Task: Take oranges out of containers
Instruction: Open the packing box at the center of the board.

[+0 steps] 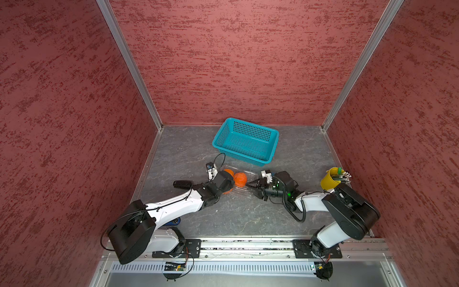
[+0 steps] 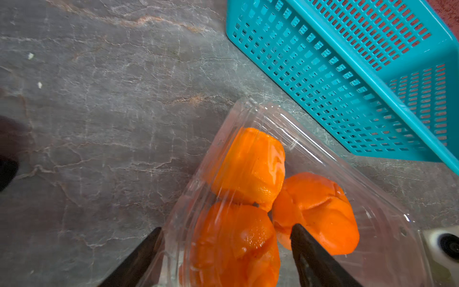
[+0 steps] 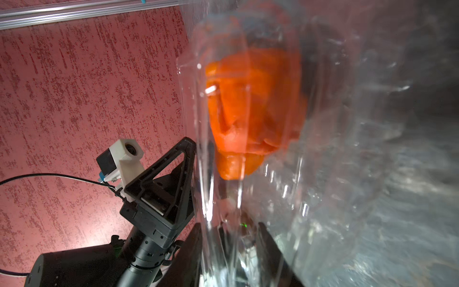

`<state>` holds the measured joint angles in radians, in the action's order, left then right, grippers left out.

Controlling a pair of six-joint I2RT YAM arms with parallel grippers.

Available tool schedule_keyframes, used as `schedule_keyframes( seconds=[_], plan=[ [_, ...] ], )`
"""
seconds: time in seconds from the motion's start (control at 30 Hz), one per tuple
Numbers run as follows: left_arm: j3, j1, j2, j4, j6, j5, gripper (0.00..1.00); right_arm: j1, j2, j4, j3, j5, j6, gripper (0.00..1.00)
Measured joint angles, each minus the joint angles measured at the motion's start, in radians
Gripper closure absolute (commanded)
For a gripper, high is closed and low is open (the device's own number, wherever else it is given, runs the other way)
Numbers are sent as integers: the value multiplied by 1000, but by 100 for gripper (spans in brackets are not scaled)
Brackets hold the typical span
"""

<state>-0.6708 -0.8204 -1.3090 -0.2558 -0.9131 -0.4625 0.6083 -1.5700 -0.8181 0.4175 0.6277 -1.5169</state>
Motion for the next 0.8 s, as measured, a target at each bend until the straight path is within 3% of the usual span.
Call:
schedule_keyframes(
  seconds=[0.4,0.8],
  plan=[
    [-23,-95,-37,-62,-38,-144,21,-24,39,14,0,6,-28,63],
    [-37,-135,-31,-79,-32,-163,20,-42,65,-46,28,12,-44,62]
  ],
)
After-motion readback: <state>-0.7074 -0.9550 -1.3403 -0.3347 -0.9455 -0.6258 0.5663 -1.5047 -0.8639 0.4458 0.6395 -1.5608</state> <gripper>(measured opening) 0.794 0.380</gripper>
